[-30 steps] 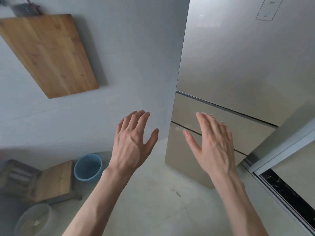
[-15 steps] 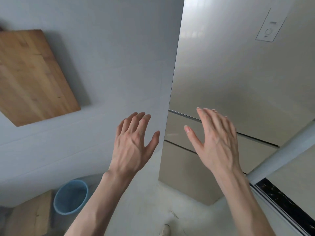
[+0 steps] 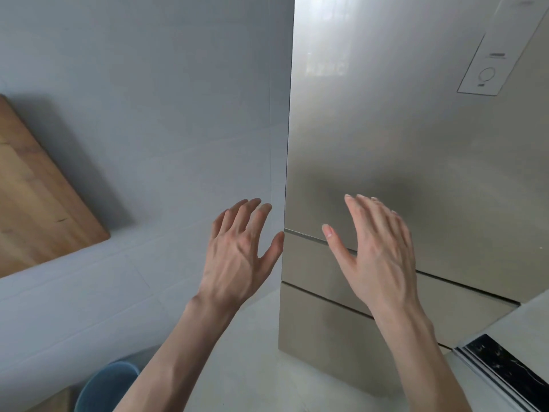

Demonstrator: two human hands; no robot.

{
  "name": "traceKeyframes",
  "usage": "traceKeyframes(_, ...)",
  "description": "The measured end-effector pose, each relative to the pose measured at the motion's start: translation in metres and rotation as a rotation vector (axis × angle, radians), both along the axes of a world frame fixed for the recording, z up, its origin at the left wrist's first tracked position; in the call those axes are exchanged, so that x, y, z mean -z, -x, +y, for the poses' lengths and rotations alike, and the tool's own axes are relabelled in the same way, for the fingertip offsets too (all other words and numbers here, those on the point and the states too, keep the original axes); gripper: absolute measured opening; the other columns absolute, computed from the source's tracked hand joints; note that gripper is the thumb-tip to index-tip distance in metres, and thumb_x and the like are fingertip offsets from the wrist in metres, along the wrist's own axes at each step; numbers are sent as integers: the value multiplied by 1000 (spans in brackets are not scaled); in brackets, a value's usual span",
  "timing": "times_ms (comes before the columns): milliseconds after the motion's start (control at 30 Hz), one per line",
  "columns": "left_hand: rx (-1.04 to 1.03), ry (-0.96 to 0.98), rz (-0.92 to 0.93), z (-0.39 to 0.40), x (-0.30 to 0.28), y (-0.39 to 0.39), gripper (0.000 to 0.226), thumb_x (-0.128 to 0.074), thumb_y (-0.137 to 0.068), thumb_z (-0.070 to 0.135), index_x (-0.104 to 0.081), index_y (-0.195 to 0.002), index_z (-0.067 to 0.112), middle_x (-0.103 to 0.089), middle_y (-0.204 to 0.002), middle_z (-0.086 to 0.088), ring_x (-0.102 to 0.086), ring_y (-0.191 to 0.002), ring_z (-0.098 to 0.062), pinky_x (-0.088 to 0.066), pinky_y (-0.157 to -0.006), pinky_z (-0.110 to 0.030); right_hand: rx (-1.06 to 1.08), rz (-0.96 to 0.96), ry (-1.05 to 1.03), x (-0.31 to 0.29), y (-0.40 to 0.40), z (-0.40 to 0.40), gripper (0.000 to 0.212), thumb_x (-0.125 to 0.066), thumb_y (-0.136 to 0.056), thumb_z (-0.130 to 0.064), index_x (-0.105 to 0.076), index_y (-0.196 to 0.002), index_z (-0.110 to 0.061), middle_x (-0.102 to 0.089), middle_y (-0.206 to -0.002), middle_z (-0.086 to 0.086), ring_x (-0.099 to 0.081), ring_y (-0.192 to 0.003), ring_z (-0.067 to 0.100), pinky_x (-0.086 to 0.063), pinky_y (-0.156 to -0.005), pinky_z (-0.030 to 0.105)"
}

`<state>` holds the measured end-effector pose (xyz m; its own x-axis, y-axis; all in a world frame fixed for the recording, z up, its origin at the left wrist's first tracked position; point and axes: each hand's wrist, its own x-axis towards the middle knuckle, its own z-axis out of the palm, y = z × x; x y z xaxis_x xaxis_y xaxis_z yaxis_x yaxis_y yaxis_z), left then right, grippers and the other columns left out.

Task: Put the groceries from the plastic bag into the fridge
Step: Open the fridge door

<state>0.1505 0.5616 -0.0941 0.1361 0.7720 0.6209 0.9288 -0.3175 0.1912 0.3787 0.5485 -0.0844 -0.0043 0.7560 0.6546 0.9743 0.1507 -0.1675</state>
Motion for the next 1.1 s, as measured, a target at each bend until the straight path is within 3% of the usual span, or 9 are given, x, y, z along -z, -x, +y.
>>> traceKeyframes(233,26,20,-33,51,3,-13,51,-51,-99,49,-57,-139,17,-59,-141,-1,-52,-134,-26,-41,-109,-42,34,12,14,9,-8,33,65,-48,-101,-57,-49,-150,-14,-43,-158,12,-45,-142,32,-41,-113,49)
traceKeyframes(633,173,18,-113,149,-32,-35,55,-48,-102,45,-46,-147,14,-59,-138,-3,-54,-128,-25,-44,-106,-38,207,-73,22,-22,-11,78,72,-40,-101,-62,-35,-159,-20,-26,-169,9,-32,-152,31,-37,-115,47)
traceKeyframes(733,208,34,-190,160,-35,-40,63,-52,-102,42,-34,-154,12,-59,-137,-4,-56,-124,-26,-47,-103,-40,252,-107,31,-26,-6,87,72,-41,-102,-61,-28,-162,-24,-13,-173,6,-18,-158,30,-34,-119,48)
traceKeyframes(900,317,124,-311,171,-35,-46,82,-56,-101,45,-8,-162,18,-43,-159,-3,-53,-134,-25,-49,-104,-44,360,-198,74,-23,-3,96,76,-40,-104,-60,-10,-166,-27,2,-174,5,0,-161,29,-25,-124,53)
traceKeyframes(1100,405,293,-560,180,-38,-54,87,-67,-93,45,-15,-158,22,-43,-147,4,-50,-124,-20,-52,-96,-40,368,-186,83,-19,-3,101,77,-40,-104,-57,-4,-166,-28,6,-174,5,4,-160,31,-25,-124,54)
